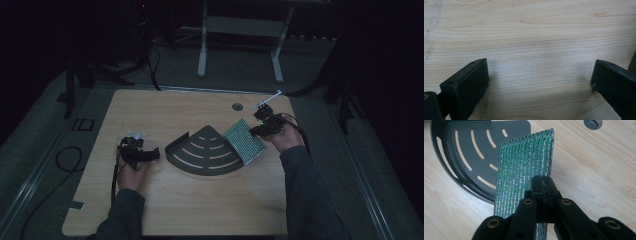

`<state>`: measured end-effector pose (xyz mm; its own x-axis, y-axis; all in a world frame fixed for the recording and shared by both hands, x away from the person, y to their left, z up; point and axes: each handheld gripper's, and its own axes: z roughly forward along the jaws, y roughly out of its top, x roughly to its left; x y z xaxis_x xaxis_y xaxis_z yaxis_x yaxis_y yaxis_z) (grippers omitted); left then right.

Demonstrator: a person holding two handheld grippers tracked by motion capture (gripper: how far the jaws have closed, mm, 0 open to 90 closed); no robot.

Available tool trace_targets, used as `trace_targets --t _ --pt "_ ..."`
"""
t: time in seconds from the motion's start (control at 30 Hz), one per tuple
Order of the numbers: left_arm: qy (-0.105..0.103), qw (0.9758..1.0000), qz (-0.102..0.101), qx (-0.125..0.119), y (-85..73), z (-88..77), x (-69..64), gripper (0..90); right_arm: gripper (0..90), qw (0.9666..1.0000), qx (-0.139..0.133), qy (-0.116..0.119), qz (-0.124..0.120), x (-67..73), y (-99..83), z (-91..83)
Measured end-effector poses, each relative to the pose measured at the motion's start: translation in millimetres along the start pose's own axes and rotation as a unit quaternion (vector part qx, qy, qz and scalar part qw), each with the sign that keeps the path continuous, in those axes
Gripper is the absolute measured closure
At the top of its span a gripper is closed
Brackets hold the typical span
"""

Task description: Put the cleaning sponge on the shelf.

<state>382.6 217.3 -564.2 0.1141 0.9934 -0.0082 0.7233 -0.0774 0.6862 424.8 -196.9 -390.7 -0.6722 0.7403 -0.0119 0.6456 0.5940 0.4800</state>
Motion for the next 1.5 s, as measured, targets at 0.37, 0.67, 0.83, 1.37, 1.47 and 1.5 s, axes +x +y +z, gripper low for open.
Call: trace_targets --t 0.37,0.67,0.83,1.37,1.47,1.5 --pt "0.000 1.0000 0.000 0.000 0.0 0.0 0.0 2.2 89.8 1.0000 -0.001 0.004 -0.003 3.7 4.7 7.0" --pt "0.000 1.0000 0.000 0.000 0.0 0.0 0.0 2.2 89.8 1.0000 -0.003 0.008 -0.003 6.8 8.9 12.3" --pt "0.000 1.0000 0.000 0.000 0.0 0.1 0.0 2.2 89.7 0.9999 -0.004 0.011 0.002 7.3 11.9 15.5" --pt "0.000 1.0000 0.000 -0.001 0.0 0.1 -0.1 2.2 89.7 0.9998 0.001 0.018 -0.009 15.7 21.9 31.1" --pt "0.000 1.0000 0.000 -0.001 0.0 0.1 -0.1 2.2 89.8 0.9997 0.002 0.022 -0.013 17.0 22.6 33.9" --pt "0.000 1.0000 0.000 0.000 0.0 0.1 -0.1 2.2 89.7 0.9997 0.003 0.022 -0.013 17.7 22.8 35.1"
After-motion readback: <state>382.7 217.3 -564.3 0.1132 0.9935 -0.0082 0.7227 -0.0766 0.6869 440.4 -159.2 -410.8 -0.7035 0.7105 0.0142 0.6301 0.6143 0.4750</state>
